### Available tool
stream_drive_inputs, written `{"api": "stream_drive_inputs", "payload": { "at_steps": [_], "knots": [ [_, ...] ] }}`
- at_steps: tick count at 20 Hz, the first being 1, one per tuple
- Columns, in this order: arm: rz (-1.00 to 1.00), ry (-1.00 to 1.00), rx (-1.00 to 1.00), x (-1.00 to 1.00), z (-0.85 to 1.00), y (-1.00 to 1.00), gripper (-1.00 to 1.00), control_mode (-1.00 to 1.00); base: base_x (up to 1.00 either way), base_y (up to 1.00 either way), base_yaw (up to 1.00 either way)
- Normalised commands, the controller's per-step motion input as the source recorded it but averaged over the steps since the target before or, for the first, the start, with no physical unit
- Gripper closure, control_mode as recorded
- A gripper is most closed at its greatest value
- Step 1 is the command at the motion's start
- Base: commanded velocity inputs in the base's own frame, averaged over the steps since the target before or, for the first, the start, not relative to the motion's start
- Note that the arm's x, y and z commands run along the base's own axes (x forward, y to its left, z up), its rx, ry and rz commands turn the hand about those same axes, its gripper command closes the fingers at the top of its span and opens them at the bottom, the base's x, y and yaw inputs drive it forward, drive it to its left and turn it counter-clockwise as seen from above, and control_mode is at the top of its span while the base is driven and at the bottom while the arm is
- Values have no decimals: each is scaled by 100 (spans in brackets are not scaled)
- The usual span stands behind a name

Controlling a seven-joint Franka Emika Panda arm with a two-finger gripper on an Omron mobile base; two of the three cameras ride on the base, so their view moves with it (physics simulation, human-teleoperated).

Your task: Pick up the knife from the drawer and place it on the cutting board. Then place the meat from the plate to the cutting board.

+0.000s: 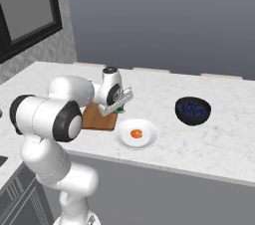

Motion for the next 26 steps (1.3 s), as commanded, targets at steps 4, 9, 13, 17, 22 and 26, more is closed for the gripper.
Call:
{"api": "stream_drive_inputs", "payload": {
  "at_steps": [4,9,13,17,22,26],
  "knots": [
    [-13,11,-3,83,-17,100,100,-100,0,0,0],
    [-18,7,-1,62,-51,99,100,-100,0,0,0],
    [-23,0,-1,41,-43,88,100,-100,0,0,0],
    [-43,0,-2,12,-63,75,100,-100,0,0,0],
    [-32,2,0,41,-87,65,100,-100,0,0,0],
    [-15,-6,0,55,-31,24,100,-100,0,0,0]
  ]
}}
